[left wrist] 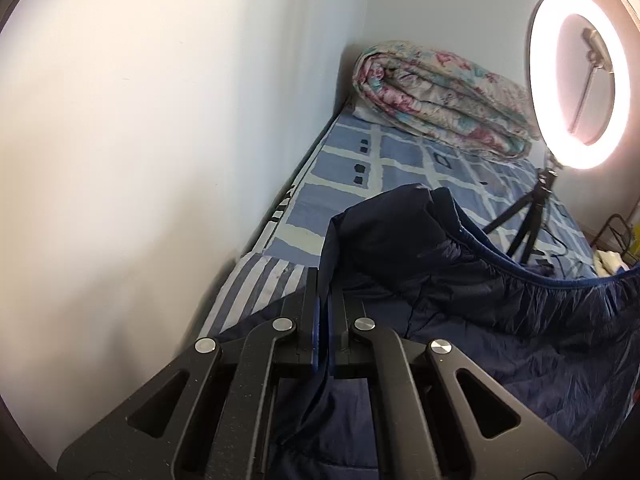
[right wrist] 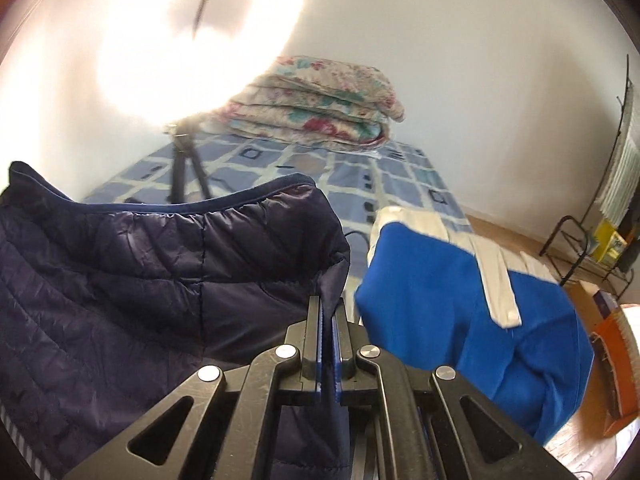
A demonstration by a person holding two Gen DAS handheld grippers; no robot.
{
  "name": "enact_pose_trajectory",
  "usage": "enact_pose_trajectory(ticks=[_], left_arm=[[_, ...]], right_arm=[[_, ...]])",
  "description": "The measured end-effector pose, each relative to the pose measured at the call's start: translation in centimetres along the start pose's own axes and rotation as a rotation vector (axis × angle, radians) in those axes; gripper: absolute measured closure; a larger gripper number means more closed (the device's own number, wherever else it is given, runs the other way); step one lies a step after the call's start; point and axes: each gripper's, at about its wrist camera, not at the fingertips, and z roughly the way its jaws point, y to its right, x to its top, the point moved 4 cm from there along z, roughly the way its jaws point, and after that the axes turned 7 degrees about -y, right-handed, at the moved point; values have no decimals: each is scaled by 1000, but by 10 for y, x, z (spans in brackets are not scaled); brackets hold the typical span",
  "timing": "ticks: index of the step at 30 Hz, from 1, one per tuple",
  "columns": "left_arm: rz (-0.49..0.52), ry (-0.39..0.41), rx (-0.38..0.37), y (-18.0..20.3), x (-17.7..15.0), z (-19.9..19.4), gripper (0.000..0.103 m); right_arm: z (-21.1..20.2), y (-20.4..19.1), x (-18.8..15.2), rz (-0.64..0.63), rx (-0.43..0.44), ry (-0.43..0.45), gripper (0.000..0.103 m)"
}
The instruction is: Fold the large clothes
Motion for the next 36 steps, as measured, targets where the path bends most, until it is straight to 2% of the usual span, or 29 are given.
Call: enact_pose_trajectory(ticks=[5,8,13,15,16,17,18,19,20,21,24,27,30,32,34,36], left_arm=[[35,-29,84,22,-4,42,103],[13,-61,114,23,-13,66,103],[-57,-124,111,11,-30,98,99],[-73,-141,109,8,-33,102,87],[-87,-140,121,5,-33,101,74],[-96,-125,123,3,-32,96,66],[-96,-108,134,2,-29,90,65],[-94,-94,145,1,-27,84,65],[-85,-77,154,1,-24,76,65],[-69,-56,148,2,-21,64,65],[17,-27,77,21,-17,38,65],[141,-43,49,49,-26,23,65],[149,-113,-114,73,-50,10,65],[218,-126,-151,95,-75,-2,65],[298,-136,-182,123,-102,-11,65],[333,-159,-220,146,-116,-13,65]], right_arm=[[35,-17,6,-53,-86,-33,102],[59,-23,-2,-77,-120,-78,102],[80,-26,-17,-102,-140,-122,102],[84,-24,-18,-96,-133,-137,102],[85,-22,-19,-80,-123,-147,101],[86,-21,-19,-70,-117,-150,101],[85,-20,-19,-60,-117,-151,98],[83,-18,-20,-51,-116,-149,87],[78,-16,-19,-36,-109,-141,82],[77,-14,-19,-29,-94,-138,76],[55,-10,-21,14,-3,-117,75],[26,-13,-34,24,90,-81,74],[-8,-23,-59,-12,172,-73,74],[-32,-27,-81,-26,205,-73,73],[-48,-24,-101,20,265,-74,70],[-58,-21,-124,75,322,-94,70]])
